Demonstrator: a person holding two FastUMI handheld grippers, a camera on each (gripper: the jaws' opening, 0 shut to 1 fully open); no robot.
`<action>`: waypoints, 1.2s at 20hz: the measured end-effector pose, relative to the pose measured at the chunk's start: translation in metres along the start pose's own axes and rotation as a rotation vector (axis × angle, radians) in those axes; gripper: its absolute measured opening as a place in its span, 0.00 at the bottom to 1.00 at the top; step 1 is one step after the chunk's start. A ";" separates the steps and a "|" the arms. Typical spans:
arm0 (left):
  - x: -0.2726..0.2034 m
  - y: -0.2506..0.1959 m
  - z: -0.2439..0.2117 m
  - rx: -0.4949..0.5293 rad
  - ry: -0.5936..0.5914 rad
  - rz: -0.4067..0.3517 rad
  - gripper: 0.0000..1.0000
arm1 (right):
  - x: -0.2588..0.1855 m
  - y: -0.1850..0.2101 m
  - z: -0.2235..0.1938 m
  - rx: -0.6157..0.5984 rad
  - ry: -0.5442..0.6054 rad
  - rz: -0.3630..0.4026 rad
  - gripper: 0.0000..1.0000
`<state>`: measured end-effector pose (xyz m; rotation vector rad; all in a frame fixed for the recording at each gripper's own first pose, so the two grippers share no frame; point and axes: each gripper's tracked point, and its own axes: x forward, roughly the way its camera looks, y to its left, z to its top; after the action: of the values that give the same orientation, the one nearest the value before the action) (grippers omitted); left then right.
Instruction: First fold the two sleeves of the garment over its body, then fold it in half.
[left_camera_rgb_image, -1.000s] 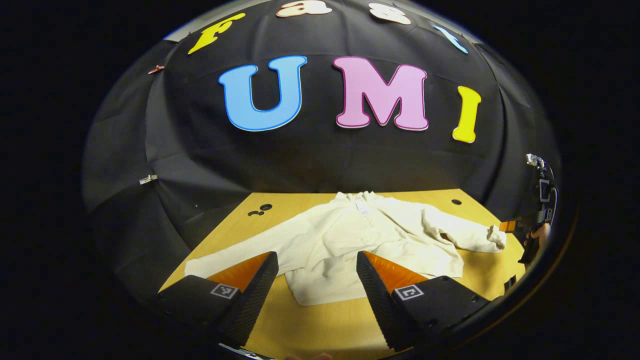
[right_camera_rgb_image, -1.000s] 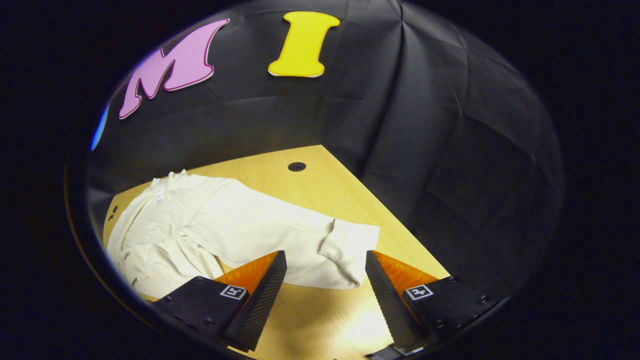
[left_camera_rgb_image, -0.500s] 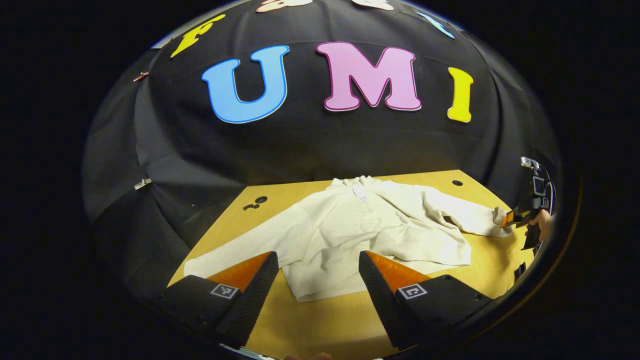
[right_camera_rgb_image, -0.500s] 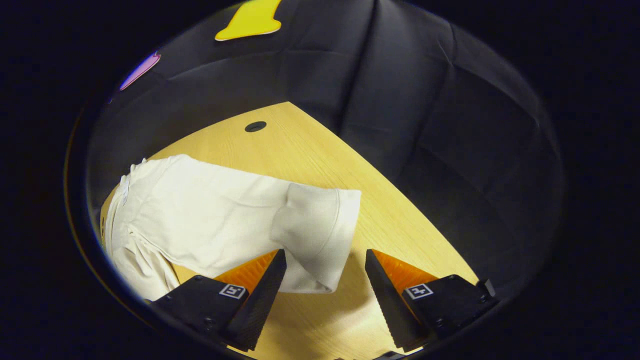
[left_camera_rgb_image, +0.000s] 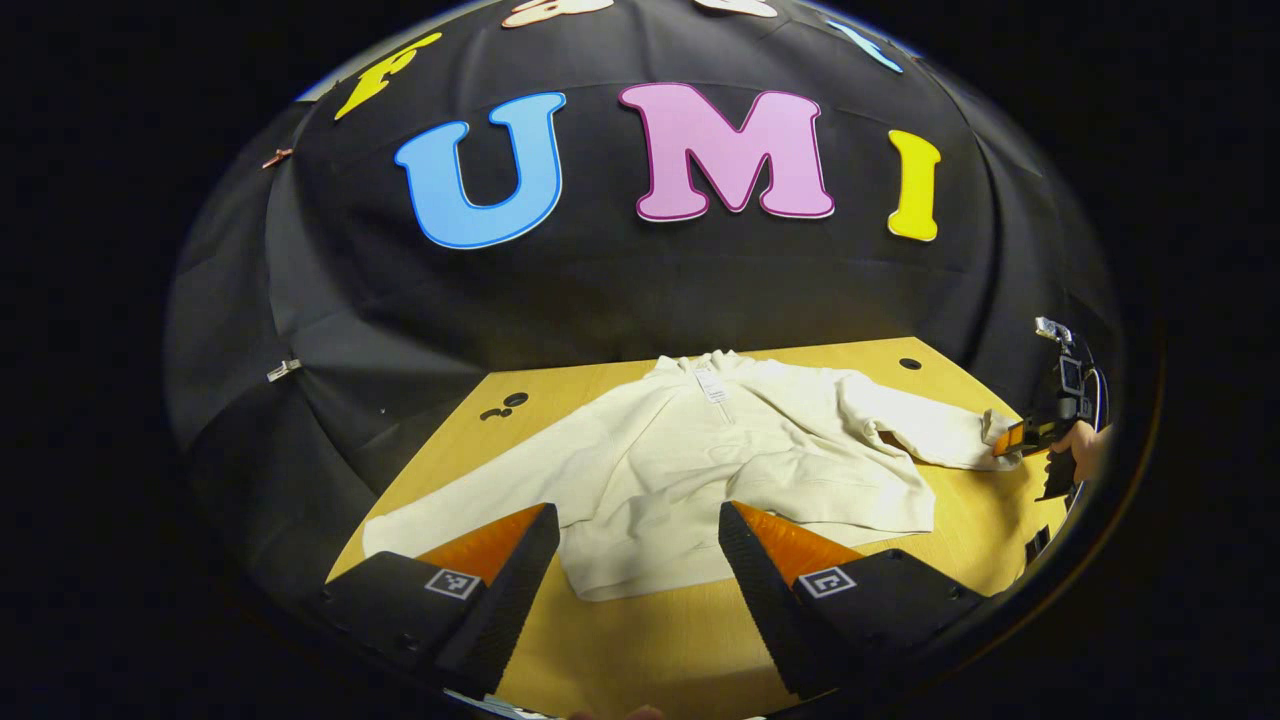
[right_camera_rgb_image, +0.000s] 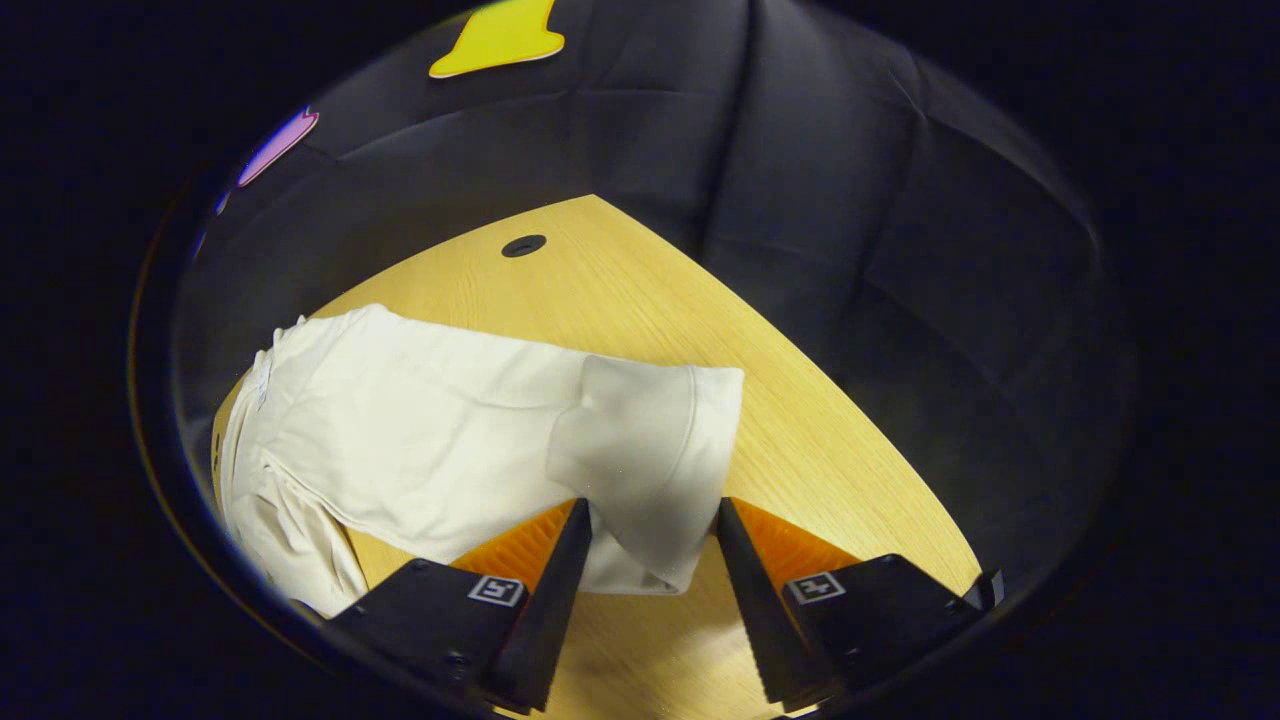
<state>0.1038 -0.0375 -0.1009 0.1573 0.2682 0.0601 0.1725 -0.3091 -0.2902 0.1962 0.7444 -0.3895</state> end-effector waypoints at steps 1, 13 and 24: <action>-0.001 0.000 -0.002 -0.005 0.003 0.005 0.99 | 0.000 0.004 0.000 -0.010 0.003 0.014 0.73; -0.003 0.017 -0.007 -0.084 0.045 0.081 0.99 | -0.004 0.019 0.006 -0.064 0.017 0.091 0.08; -0.015 0.063 -0.009 -0.088 0.033 0.116 0.99 | -0.049 0.067 0.079 -0.105 -0.105 0.143 0.08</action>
<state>0.0844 0.0246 -0.0953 0.0844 0.2886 0.1896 0.2161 -0.2585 -0.1970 0.1286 0.6416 -0.2229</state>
